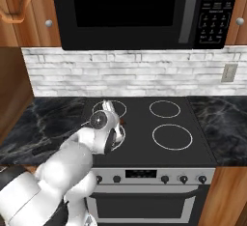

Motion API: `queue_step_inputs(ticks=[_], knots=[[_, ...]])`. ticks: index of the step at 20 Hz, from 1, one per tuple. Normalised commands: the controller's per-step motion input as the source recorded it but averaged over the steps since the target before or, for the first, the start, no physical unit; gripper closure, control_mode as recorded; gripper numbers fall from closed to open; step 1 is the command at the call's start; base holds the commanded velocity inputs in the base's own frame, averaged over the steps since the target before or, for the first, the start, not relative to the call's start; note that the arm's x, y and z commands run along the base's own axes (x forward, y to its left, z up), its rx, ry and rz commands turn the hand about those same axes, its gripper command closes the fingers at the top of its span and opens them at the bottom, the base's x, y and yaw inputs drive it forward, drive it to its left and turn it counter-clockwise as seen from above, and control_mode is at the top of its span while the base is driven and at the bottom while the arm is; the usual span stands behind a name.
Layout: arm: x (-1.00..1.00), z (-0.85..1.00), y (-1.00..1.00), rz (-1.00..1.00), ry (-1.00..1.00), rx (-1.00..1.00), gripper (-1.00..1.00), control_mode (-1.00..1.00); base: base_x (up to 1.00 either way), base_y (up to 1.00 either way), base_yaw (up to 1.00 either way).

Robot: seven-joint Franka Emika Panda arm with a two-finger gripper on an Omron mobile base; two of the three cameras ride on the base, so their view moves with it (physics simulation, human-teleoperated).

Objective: Take the chicken drumsticks from the pan and place one on each plate on the dining counter.

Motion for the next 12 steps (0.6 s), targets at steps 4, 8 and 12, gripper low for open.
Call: queue_step_inputs(ticks=[4,8,12], knots=[[-0.94,1.00,0.00,0.18,0.38,0.02,1.00,-1.00,0.00,0.00,0.00],[-1.00,0.91,0.03,0.19,0.43,-0.04,1.00,-1.00,0.00,0.00,0.00],[-1.00,0.21,0.34,0.05,0.09,-0.08,1.00,-1.00,0.00,0.00,0.00]])
